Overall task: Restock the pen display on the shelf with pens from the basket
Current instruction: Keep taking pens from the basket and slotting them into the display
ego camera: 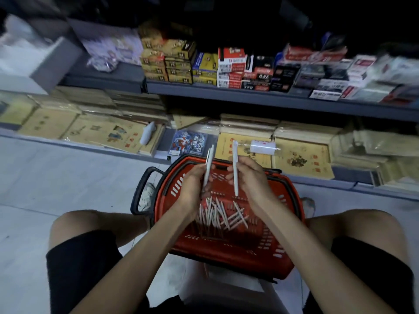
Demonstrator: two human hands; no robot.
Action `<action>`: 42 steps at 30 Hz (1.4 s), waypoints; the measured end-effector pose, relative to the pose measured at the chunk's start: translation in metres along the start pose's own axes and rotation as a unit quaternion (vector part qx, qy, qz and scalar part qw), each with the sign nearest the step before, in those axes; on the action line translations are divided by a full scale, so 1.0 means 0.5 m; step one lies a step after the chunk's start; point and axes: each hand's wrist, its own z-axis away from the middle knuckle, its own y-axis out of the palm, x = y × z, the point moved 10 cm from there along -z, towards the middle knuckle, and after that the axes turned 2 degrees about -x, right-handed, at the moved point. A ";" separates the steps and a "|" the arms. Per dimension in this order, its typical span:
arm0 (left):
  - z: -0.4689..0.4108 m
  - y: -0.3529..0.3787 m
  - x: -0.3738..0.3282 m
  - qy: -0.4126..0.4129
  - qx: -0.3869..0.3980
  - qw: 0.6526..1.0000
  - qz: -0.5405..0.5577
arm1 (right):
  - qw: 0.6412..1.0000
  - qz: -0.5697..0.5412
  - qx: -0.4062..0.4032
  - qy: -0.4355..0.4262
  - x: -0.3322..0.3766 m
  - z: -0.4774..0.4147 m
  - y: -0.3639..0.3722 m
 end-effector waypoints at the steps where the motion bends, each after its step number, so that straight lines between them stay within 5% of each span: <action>1: 0.016 0.007 -0.015 0.009 0.008 1.000 0.000 | 1.000 -0.012 0.002 0.002 0.011 0.012 -0.002; 16: 0.164 0.150 -0.277 0.147 0.100 0.984 0.020 | 0.993 -0.016 0.032 -0.108 0.293 0.149 -0.022; 37: 0.248 0.384 -0.586 0.290 0.160 0.943 0.027 | 0.957 -0.068 -0.030 -0.279 0.685 0.197 -0.122; 42: 0.248 0.459 -0.649 0.309 0.172 0.935 0.022 | 0.950 -0.005 -0.056 -0.307 0.788 0.197 -0.132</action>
